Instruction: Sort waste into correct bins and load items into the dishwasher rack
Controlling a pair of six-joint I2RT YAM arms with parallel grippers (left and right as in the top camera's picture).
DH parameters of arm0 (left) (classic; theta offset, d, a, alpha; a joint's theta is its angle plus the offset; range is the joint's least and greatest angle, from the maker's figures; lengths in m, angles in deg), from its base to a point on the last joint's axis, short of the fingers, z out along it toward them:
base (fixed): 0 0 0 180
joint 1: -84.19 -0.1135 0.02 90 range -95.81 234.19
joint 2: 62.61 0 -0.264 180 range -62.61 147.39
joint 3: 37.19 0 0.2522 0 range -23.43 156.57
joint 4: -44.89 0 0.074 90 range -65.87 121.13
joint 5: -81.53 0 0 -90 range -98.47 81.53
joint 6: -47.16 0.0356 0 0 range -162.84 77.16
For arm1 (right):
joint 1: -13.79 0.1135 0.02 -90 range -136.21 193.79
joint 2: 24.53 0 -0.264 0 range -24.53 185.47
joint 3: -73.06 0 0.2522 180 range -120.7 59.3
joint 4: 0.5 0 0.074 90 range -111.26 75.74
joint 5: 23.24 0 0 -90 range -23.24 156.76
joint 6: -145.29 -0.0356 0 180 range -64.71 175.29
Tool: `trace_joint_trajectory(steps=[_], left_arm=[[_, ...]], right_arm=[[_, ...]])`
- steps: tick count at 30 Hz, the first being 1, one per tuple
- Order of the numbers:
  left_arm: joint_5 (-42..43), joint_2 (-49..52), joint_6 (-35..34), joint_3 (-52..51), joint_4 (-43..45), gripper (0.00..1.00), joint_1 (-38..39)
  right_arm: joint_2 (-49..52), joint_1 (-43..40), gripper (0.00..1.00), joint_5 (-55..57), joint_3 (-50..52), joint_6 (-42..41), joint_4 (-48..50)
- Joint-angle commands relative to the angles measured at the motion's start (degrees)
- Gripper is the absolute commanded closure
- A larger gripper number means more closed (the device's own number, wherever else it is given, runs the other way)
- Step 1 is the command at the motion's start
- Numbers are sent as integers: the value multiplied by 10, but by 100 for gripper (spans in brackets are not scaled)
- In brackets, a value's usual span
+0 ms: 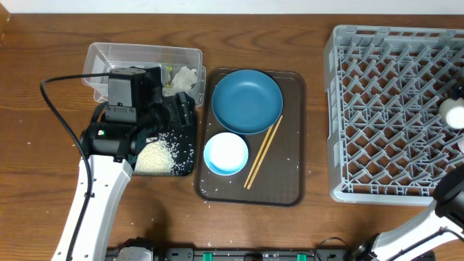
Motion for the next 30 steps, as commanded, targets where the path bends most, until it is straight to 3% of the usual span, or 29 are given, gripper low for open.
trace_joint_trajectory(steps=[1,8,13,14,24,30], left_arm=[[-5,3,9,3,-4,27,0],[-5,7,9,3,-12,27,0],[-5,7,9,3,-14,27,0],[-5,7,9,3,-15,27,0],[-5,7,9,3,-17,27,0],[-5,7,9,3,-28,27,0]], right_arm=[[-68,18,26,-108,-11,12,14],[-102,112,31,-108,-10,55,8],[-94,202,56,-70,-6,67,-21],[-93,219,57,-75,-4,67,-22],[-34,424,52,-64,2,100,13],[46,509,52,-8,2,35,39]])
